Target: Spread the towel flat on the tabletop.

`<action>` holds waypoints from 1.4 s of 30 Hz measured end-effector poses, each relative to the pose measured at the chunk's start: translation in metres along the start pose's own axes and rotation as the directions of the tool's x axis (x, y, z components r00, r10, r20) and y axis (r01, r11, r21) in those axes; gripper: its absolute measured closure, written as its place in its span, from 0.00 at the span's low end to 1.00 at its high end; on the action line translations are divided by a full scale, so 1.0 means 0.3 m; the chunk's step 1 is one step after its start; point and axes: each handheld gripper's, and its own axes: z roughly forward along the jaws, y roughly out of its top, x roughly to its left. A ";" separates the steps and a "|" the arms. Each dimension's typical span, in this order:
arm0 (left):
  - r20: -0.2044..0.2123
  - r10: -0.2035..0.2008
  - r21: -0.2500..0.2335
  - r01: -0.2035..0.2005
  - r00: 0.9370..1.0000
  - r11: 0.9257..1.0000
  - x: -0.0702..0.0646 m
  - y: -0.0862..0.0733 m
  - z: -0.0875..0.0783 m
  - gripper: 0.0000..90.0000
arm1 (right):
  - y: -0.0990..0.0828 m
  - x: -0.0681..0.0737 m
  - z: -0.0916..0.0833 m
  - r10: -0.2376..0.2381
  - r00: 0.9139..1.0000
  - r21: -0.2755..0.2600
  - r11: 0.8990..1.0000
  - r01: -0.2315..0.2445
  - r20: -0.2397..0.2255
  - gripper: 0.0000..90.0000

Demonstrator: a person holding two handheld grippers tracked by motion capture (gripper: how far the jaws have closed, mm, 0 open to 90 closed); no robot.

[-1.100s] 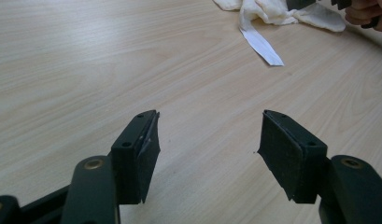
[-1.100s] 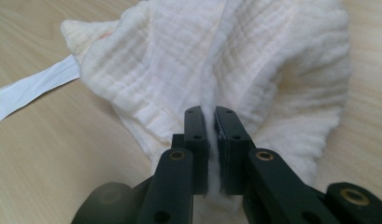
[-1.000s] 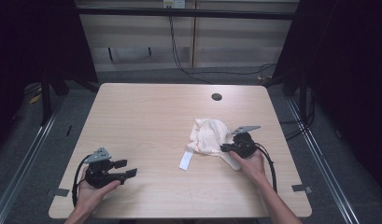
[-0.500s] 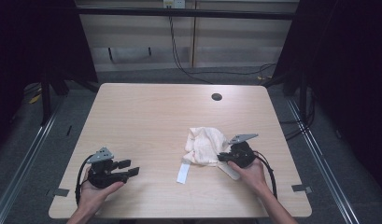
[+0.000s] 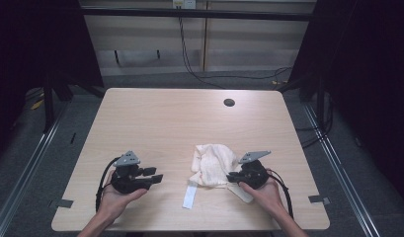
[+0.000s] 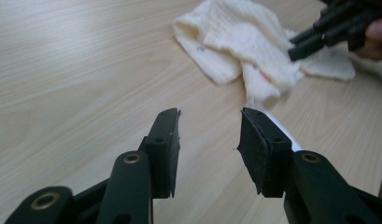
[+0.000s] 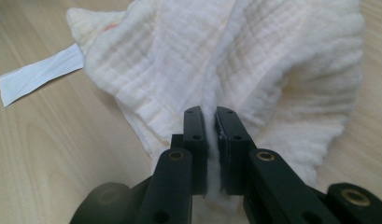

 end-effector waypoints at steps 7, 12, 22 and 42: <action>0.045 0.033 0.017 -0.034 0.998 0.999 -0.023 0.014 0.064 0.73 | -0.001 0.039 0.017 -0.026 0.997 -0.014 1.000 0.025 -0.071 0.89; 0.099 0.054 0.010 -0.055 0.994 0.998 -0.048 0.021 0.093 0.85 | 0.021 0.045 0.022 -0.008 0.999 -0.037 0.999 0.006 -0.052 0.67; 0.126 0.108 0.083 -0.119 0.986 0.989 -0.095 -0.006 0.132 0.93 | 0.066 0.121 -0.041 -0.071 0.997 -0.108 0.992 0.066 -0.042 0.73; 0.037 0.051 0.080 -0.054 0.998 0.995 0.002 -0.029 0.076 0.78 | 0.122 0.260 0.178 -0.241 0.964 -0.008 0.970 0.241 -0.113 0.69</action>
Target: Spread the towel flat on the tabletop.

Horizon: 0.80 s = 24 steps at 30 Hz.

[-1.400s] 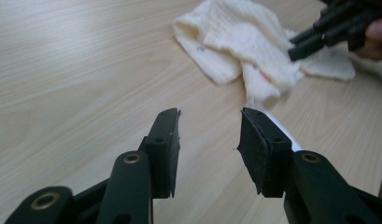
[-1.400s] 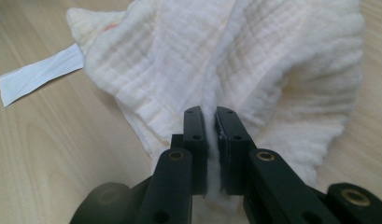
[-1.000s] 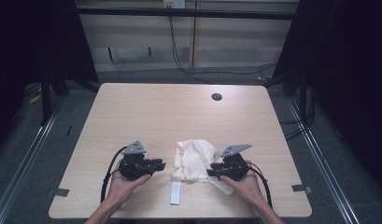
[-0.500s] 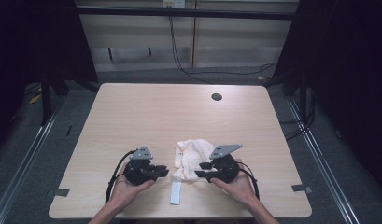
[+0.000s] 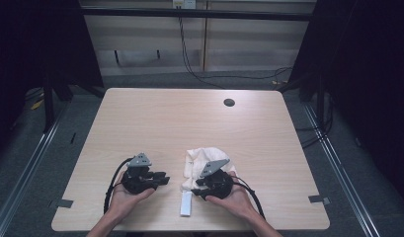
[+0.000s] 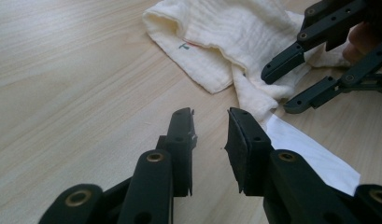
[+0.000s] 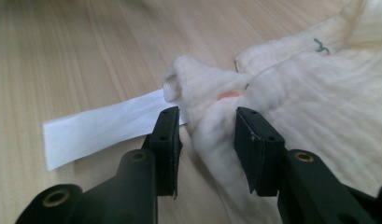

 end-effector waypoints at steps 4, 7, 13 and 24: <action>0.000 0.000 0.004 0.000 1.000 1.000 0.000 0.001 0.003 0.78 | -0.004 0.006 0.001 -0.015 0.999 -0.003 1.000 0.015 0.046 0.80; 0.009 0.001 0.001 -0.001 1.000 1.000 -0.005 0.001 0.005 0.77 | -0.003 -0.007 -0.005 0.002 1.000 -0.008 1.000 -0.002 0.031 0.88; 0.015 0.010 0.006 -0.010 1.000 1.000 -0.004 0.005 0.004 0.75 | 0.009 -0.035 -0.063 0.071 0.997 -0.085 0.994 -0.068 0.034 0.97; -0.007 0.025 0.007 -0.025 1.000 1.000 0.003 0.035 0.021 0.74 | -0.006 -0.131 -0.259 0.179 0.979 -0.254 0.956 -0.149 0.100 0.98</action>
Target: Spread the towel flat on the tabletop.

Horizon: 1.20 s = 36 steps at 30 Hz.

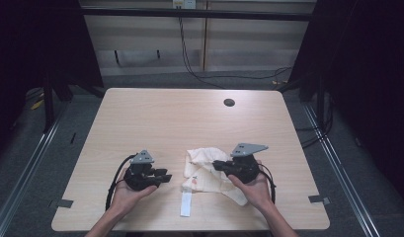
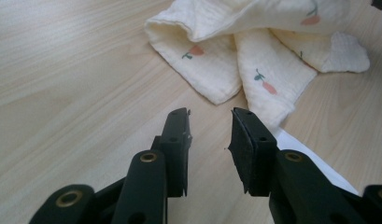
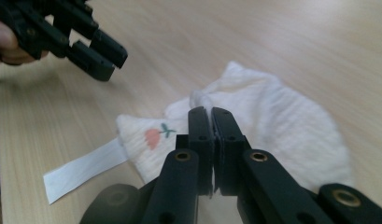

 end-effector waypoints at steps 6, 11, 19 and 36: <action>-0.008 -0.003 -0.016 0.003 1.000 1.000 0.008 0.043 0.018 0.72 | -0.005 -0.055 -0.080 0.035 0.998 -0.042 0.999 -0.032 0.060 0.98; -0.011 0.008 -0.003 -0.008 1.000 1.000 0.008 0.076 0.071 0.67 | -0.036 -0.094 -0.130 0.046 0.993 -0.033 0.999 -0.043 0.108 0.98; 0.002 0.013 0.007 -0.013 1.000 1.000 -0.005 0.096 0.149 0.63 | -0.131 -0.150 -0.161 0.056 0.983 0.051 0.997 -0.065 0.172 0.98; 0.050 0.036 0.030 -0.037 0.998 0.999 -0.019 0.090 0.210 0.69 | -0.197 -0.229 -0.169 0.139 0.958 0.077 0.984 -0.163 0.252 0.98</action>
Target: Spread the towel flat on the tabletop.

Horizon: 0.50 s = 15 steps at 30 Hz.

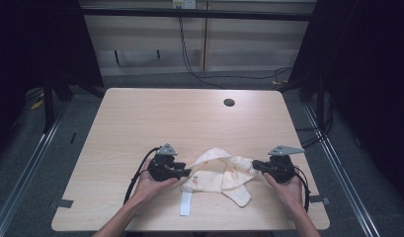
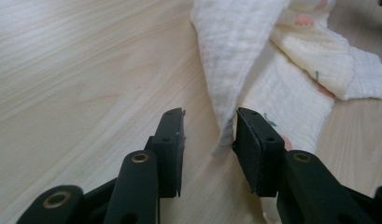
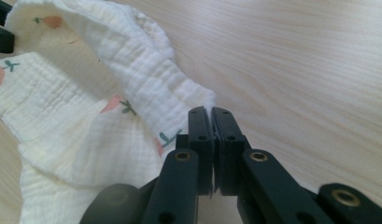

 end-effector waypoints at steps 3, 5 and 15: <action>-0.009 0.009 0.009 -0.009 1.000 1.000 -0.005 -0.003 0.012 0.69 | -0.001 0.004 -0.003 -0.008 1.000 -0.006 1.000 0.008 -0.001 0.98; -0.001 0.008 0.008 -0.008 1.000 1.000 -0.003 -0.007 0.023 0.74 | 0.000 0.007 -0.006 -0.004 1.000 -0.015 1.000 0.004 -0.001 0.98; 0.046 0.041 -0.062 -0.038 0.998 0.997 -0.018 0.000 -0.024 0.97 | 0.013 0.027 -0.023 0.002 0.999 -0.066 0.998 -0.004 -0.037 0.98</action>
